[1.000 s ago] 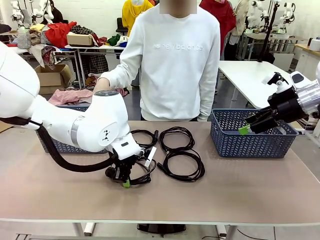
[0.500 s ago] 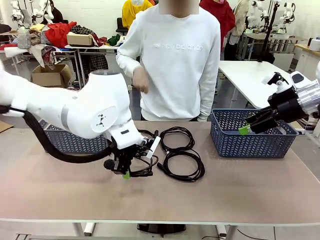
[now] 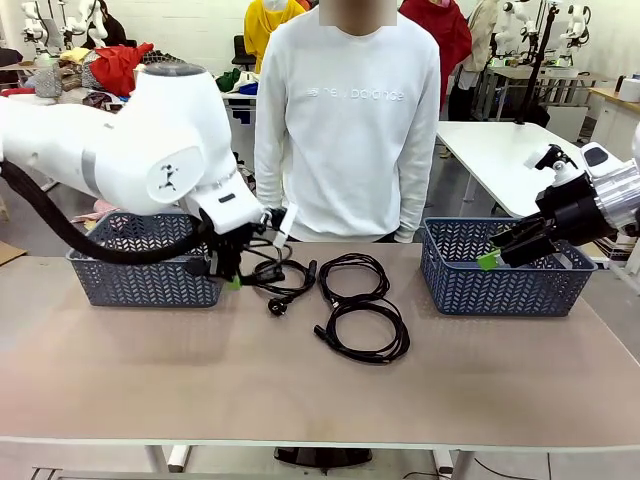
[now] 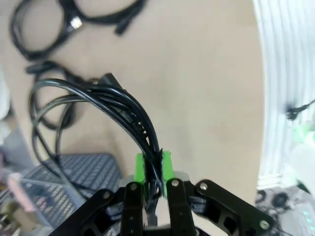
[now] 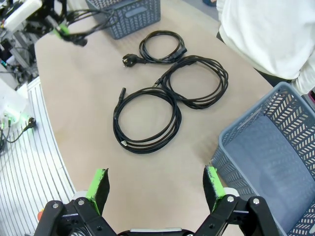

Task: Organize the cables according to human instructions.
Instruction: Pick up a bundle of cables and place it in the basket indicated by the human.

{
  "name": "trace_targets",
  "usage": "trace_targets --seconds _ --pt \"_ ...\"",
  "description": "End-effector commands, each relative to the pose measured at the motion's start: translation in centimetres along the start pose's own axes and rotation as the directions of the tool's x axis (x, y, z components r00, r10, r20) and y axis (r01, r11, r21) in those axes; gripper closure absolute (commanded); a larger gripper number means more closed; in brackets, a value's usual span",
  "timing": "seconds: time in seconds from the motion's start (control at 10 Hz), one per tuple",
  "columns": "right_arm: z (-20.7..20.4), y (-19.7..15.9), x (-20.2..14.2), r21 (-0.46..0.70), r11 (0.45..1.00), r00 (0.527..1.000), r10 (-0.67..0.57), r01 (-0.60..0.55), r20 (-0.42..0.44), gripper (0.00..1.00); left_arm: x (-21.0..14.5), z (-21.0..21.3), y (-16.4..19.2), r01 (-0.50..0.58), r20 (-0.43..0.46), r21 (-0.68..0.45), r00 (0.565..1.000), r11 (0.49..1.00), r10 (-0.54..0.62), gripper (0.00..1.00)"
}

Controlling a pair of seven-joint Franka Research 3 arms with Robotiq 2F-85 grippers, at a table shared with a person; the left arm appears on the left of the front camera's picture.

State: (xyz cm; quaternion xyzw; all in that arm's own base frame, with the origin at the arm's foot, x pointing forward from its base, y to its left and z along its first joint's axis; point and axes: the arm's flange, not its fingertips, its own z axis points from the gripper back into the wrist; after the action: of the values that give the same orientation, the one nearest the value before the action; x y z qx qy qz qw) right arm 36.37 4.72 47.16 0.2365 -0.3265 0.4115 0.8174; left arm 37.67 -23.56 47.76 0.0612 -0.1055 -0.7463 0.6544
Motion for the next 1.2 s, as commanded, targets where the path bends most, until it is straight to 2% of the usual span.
trace_targets --seconds 0.0,0.4,0.5,1.0,1.1 --pt "-0.2 -0.3 0.1 0.011 1.0 0.999 0.021 -0.021 0.029 0.0 -1.2 0.6 2.4 -0.062 0.007 0.047 0.998 0.997 0.062 1.0" --pt "-0.2 -0.3 0.1 0.011 1.0 0.999 0.021 -0.021 0.029 0.0 -3.8 1.9 5.6 -0.171 0.035 0.068 0.985 0.983 0.169 1.0" --pt "-0.2 -0.3 0.1 0.011 1.0 0.999 0.021 -0.021 0.029 0.0 -3.4 1.3 4.4 -0.102 0.029 0.049 0.995 0.994 0.1 1.0" --pt "-0.2 -0.3 0.1 0.011 1.0 0.999 0.021 -0.021 0.029 0.0 -3.4 1.3 4.4 -0.102 0.029 0.049 0.995 0.994 0.1 1.0" --pt "-0.2 -0.3 0.1 0.011 1.0 0.999 0.021 -0.021 0.029 0.0 -3.0 1.0 4.6 -0.108 0.028 0.041 0.994 0.993 0.107 0.85"
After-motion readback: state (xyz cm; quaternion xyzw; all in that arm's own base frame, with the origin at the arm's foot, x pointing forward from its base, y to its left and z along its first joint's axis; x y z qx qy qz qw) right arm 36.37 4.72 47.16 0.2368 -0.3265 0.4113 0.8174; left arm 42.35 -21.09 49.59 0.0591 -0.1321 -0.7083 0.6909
